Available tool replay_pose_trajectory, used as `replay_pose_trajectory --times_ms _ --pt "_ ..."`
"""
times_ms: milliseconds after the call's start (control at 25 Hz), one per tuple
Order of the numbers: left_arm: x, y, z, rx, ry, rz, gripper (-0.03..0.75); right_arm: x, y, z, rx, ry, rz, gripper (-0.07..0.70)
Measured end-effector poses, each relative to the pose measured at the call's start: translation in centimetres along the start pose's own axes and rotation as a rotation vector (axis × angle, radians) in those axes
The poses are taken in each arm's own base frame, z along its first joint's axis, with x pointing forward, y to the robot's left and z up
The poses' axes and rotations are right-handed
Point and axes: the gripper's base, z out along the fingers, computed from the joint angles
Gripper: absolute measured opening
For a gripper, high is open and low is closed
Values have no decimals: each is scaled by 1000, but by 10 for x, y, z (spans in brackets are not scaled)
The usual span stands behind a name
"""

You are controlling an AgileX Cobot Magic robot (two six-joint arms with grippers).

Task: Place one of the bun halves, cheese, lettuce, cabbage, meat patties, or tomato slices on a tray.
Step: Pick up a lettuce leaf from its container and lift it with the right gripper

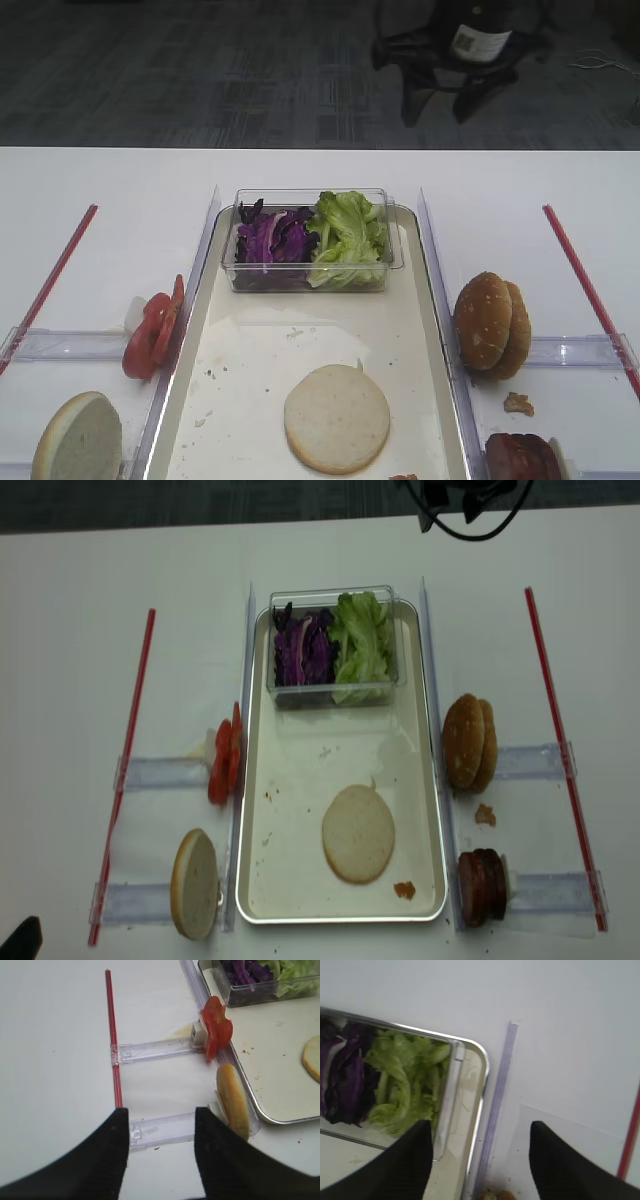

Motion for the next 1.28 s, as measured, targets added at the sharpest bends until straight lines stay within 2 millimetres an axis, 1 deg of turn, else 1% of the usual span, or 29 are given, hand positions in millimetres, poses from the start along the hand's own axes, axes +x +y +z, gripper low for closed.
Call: replay_pose_trajectory --times_ms 160,280,480,760,1280 --pt "0 0 0 0 -1 0 296 -1 28 20 -28 30 -47 448" --pt "0 0 0 0 -1 0 296 -2 44 35 -39 54 -76 448" --pt "0 0 0 0 -1 0 296 1 58 56 -54 94 -96 448" --pt "0 0 0 0 -1 0 296 2 59 79 -61 140 -89 448" --pt "0 0 0 0 -1 0 295 6 59 116 -77 204 -69 448"
